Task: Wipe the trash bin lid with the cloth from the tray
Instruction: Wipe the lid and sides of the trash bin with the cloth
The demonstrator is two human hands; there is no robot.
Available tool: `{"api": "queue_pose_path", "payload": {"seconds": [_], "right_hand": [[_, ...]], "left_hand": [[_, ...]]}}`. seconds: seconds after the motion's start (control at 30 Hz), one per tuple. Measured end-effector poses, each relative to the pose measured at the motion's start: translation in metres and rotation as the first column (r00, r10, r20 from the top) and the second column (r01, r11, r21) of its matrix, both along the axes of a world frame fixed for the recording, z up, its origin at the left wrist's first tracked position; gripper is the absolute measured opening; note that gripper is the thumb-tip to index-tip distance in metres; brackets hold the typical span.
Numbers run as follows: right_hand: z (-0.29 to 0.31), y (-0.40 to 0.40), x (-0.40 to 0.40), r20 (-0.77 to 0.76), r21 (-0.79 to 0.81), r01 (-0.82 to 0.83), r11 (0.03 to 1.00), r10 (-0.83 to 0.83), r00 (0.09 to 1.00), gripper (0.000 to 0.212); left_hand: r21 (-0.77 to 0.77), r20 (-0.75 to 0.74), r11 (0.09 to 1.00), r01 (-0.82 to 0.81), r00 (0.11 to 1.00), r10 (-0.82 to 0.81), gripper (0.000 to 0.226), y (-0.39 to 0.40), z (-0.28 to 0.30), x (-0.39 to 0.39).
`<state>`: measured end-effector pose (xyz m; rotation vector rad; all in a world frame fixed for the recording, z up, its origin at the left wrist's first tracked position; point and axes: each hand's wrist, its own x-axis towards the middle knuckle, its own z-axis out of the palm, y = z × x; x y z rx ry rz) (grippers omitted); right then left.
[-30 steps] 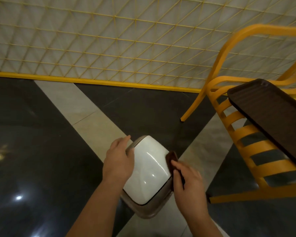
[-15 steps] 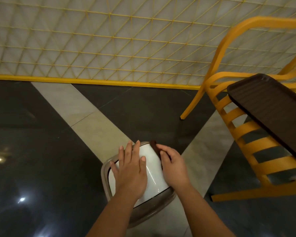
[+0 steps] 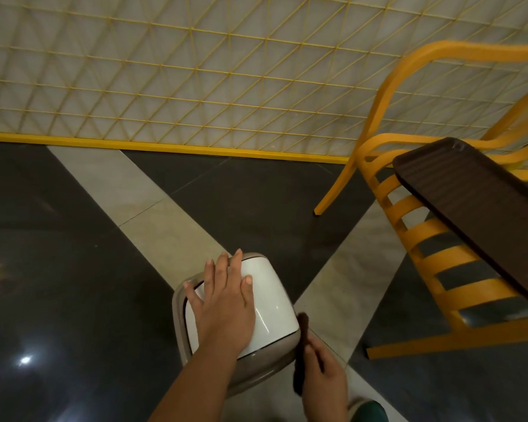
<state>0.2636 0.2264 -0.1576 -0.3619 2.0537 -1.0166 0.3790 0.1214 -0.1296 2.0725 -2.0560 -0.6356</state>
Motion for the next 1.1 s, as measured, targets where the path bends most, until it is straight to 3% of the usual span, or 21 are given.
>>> {"api": "queue_pose_path", "payload": {"seconds": [0.1,0.17,0.33,0.5,0.77,0.97,1.03,1.07,1.1], "right_hand": [[0.01,0.008,0.04,0.106,-0.068,0.273,0.96,-0.265,0.958,0.026],[0.017,-0.004,0.047,0.152,-0.069,0.345,0.936,-0.331,0.931,0.027],[0.024,-0.058,-0.003,0.092,-0.146,0.197,0.97,-0.184,0.979,0.035],[0.031,-0.073,-0.019,-0.004,-0.215,0.022,0.976,-0.024,1.0,0.036],[-0.011,-0.011,0.028,-0.349,-0.16,0.08,0.984,-0.132,0.928,0.037],[-0.033,0.01,0.06,-0.39,-0.223,0.132,0.966,-0.212,0.896,0.055],[-0.036,0.018,0.074,-0.311,-0.285,0.133,0.949,-0.223,0.924,0.049],[-0.03,0.018,0.077,-0.332,-0.304,0.147,0.941,-0.249,0.91,0.041],[-0.024,0.017,0.078,-0.387,-0.228,0.153,0.962,-0.233,0.892,0.036]], "left_hand": [[0.005,-0.047,0.997,-0.073,0.996,0.073,0.054,0.002,0.001,-0.007],[0.02,-0.054,0.992,-0.126,0.99,0.127,0.055,0.004,0.003,-0.012],[0.033,-0.041,0.98,-0.194,0.98,0.195,0.067,0.0,0.008,0.005],[0.156,-0.234,0.949,-0.274,0.923,0.305,0.086,-0.002,-0.001,0.004],[0.189,-0.352,0.919,-0.346,0.85,0.393,0.085,-0.001,-0.008,-0.004],[0.229,-0.393,0.881,-0.413,0.789,0.472,0.087,0.004,-0.009,-0.013],[0.247,-0.396,0.867,-0.432,0.771,0.498,0.089,0.005,-0.009,-0.016],[0.258,-0.4,0.862,-0.437,0.764,0.507,0.089,0.005,-0.008,-0.017],[0.266,-0.402,0.858,-0.44,0.758,0.514,0.089,0.005,-0.008,-0.017]]}}
